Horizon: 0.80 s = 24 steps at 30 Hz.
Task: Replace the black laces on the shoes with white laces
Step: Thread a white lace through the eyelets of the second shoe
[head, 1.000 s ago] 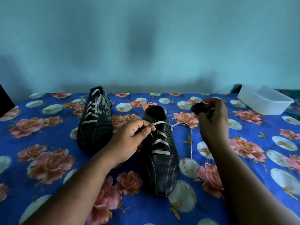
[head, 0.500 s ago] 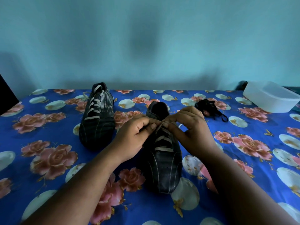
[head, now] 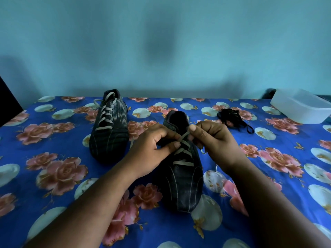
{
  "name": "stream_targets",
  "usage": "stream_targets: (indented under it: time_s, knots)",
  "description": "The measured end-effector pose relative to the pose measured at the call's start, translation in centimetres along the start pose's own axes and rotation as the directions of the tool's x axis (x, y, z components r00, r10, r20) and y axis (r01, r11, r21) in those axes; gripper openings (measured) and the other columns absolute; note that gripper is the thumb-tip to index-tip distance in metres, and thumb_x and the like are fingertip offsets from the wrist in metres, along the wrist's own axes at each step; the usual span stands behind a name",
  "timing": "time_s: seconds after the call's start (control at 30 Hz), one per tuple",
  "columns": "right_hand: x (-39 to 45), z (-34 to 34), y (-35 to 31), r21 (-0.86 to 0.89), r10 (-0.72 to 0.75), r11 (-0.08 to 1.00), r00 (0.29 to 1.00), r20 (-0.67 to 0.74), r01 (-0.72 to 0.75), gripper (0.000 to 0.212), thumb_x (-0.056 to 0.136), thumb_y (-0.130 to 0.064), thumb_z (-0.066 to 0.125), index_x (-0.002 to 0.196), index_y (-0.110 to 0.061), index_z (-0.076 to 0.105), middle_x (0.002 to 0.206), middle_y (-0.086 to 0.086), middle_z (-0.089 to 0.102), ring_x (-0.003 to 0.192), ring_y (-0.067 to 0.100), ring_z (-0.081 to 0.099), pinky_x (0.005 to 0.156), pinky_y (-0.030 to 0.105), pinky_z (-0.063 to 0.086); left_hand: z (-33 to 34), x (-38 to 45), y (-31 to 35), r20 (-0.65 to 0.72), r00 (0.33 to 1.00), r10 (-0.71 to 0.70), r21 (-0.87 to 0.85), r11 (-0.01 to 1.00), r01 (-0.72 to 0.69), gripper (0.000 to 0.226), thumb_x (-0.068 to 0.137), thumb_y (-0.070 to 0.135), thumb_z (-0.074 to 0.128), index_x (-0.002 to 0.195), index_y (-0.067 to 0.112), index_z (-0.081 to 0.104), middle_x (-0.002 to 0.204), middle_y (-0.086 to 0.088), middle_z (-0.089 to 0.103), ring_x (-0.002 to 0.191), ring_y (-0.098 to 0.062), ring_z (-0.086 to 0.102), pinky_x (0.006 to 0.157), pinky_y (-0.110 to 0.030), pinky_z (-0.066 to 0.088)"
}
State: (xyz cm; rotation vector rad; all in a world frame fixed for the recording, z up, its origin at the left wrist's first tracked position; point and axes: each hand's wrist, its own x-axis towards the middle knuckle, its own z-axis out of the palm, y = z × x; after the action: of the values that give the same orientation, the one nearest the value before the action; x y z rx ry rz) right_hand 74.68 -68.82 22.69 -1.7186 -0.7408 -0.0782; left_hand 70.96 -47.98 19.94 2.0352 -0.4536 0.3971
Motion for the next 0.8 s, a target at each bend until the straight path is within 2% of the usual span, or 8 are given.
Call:
stream_targets:
  time_s: [0.07,0.23,0.37,0.5,0.57,0.63,0.73,0.8]
  knots:
    - [-0.1,0.1,-0.2,0.037,-0.005,0.999,0.999,0.054,0.003,0.032,0.098,-0.026,0.057,0.075,-0.007,0.069,0.057,-0.002,0.052,0.057,0.011,0.044,0.056,0.019,0.037,0.1,0.1,0.3,0.015,1.000,0.012,-0.069,0.998,-0.011,0.019,0.099,0.031,0.065,0.111,0.020,0.075,0.107,0.000,0.068,0.109,-0.016,0.062,0.095,-0.023,0.046]
    - [-0.1,0.1,-0.2,0.024,-0.020,1.000,0.994,0.103,0.017,0.035,0.097,-0.029,0.059,0.074,-0.003,0.065,0.061,0.011,0.048,0.059,0.021,0.040,0.056,0.030,0.034,0.0,0.0,1.0,-0.030,0.999,0.016,-0.096,0.995,-0.019,0.018,0.095,0.037,0.063,0.095,0.021,0.073,0.095,0.006,0.061,0.099,-0.011,0.058,0.088,-0.015,0.041]
    - [0.1,-1.8,0.3,-0.026,0.043,0.999,0.998,-0.050,-0.045,0.040,0.098,-0.034,0.062,0.072,-0.003,0.063,0.064,0.024,0.047,0.059,0.024,0.042,0.056,0.029,0.037,-0.7,0.3,0.0,-0.125,0.980,-0.157,-0.247,0.961,0.123,0.012,0.090,0.033,0.068,0.090,0.023,0.076,0.096,-0.002,0.068,0.098,-0.021,0.064,0.090,-0.030,0.052]
    - [0.8,-4.1,1.3,-0.050,0.105,0.991,0.962,-0.253,-0.121,0.044,0.101,-0.030,0.057,0.072,0.003,0.056,0.063,0.023,0.046,0.059,0.023,0.042,0.057,0.023,0.040,-1.1,0.5,-0.2,-0.156,0.950,-0.270,-0.304,0.928,0.214,0.014,0.090,0.019,0.071,0.077,0.020,0.074,0.083,0.010,0.069,0.088,-0.003,0.064,0.086,-0.021,0.049]
    - [1.0,-4.6,1.6,-0.040,0.114,0.990,0.947,-0.301,-0.132,0.044,0.103,-0.027,0.056,0.071,0.003,0.053,0.064,0.025,0.045,0.060,0.024,0.043,0.058,0.027,0.040,-0.9,0.4,-0.5,-0.173,0.953,-0.249,-0.241,0.949,0.204,0.012,0.087,0.033,0.072,0.081,0.023,0.075,0.089,0.008,0.067,0.089,-0.013,0.064,0.084,-0.028,0.049]
    - [0.9,-4.2,1.4,-0.034,0.091,0.994,0.958,-0.274,-0.104,0.045,0.102,-0.030,0.057,0.069,0.001,0.053,0.064,0.025,0.046,0.059,0.024,0.044,0.060,0.029,0.041,-0.7,0.2,-0.4,-0.212,0.961,-0.179,-0.140,0.979,0.151,0.026,0.082,0.054,0.067,0.094,0.032,0.074,0.105,0.005,0.062,0.098,-0.020,0.061,0.090,-0.033,0.050]
    - [0.4,-2.4,0.4,-0.039,0.036,0.998,0.988,-0.151,-0.042,0.041,0.096,-0.038,0.063,0.069,-0.007,0.060,0.061,0.017,0.049,0.057,0.016,0.046,0.058,0.023,0.041,-0.3,0.0,0.6,-0.215,0.976,0.039,0.034,0.999,-0.033,0.046,0.089,0.060,0.060,0.119,0.026,0.071,0.117,0.003,0.054,0.115,-0.014,0.057,0.103,-0.031,0.045]
    - [0.0,-1.0,-0.1,-0.038,0.001,0.999,0.999,-0.046,-0.003,0.031,0.093,-0.035,0.064,0.072,-0.013,0.064,0.059,0.002,0.052,0.056,0.008,0.046,0.057,0.019,0.039,0.3,-0.1,1.3,-0.171,0.979,0.109,0.132,0.987,-0.087,0.050,0.094,0.063,0.054,0.123,0.027,0.072,0.121,0.005,0.055,0.122,-0.018,0.055,0.107,-0.038,0.041]
